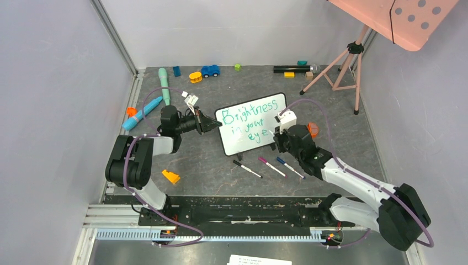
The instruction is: Write a sentence on the whiteboard
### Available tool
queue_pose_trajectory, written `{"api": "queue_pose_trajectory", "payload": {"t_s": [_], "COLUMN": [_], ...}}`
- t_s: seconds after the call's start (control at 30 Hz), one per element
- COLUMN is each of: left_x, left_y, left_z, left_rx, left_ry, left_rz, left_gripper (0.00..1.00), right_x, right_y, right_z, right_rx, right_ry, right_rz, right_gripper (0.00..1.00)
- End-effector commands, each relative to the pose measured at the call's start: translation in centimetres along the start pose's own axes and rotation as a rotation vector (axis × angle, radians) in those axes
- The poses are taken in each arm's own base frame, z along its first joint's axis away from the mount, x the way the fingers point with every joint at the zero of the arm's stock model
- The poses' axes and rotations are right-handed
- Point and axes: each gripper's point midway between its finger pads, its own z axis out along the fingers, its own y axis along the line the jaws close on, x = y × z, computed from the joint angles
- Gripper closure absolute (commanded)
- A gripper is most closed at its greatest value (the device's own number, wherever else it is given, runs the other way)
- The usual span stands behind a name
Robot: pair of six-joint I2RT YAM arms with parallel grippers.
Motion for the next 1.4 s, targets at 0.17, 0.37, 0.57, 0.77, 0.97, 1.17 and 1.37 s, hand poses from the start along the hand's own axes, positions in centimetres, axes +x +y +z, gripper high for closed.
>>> {"api": "queue_pose_trajectory", "payload": {"t_s": [0.17,0.37,0.57,0.77,0.97,1.17,1.37], "left_x": [-0.1,0.0,0.0,-0.1,0.0,-0.1,0.0], "left_y": [-0.1,-0.1,-0.1,-0.1,-0.1,-0.1,0.0], "left_z": [0.0,-0.1,-0.1,0.0,0.0,-0.1,0.0], "left_rx": [0.012,0.011,0.011,0.012,0.012,0.012,0.01], "left_ry": [0.0,0.002,0.001,0.001,0.002,0.001,0.001], "left_rz": [0.162,0.16,0.16,0.161,0.16,0.161,0.16], "left_gripper": [0.98,0.98,0.98,0.98,0.98,0.98,0.98], "right_x": [-3.3,-3.3,-3.4,-3.4,-3.5,-3.6,-3.8], "right_y": [-1.1,-1.5,-1.5,-1.6,-1.6,-1.5,-1.1], "right_z": [-0.4,0.3,0.7,1.1,1.5,1.9,2.2], "right_rx": [0.044,0.056,0.054,0.055,0.054,0.052,0.029], "right_ry": [-0.082,-0.081,-0.086,-0.08,-0.074,-0.068,-0.069], "right_rz": [0.015,0.036,0.044,0.046,0.046,0.046,0.044], "right_gripper": [1.0,1.0,1.0,1.0,1.0,1.0,1.0]}}
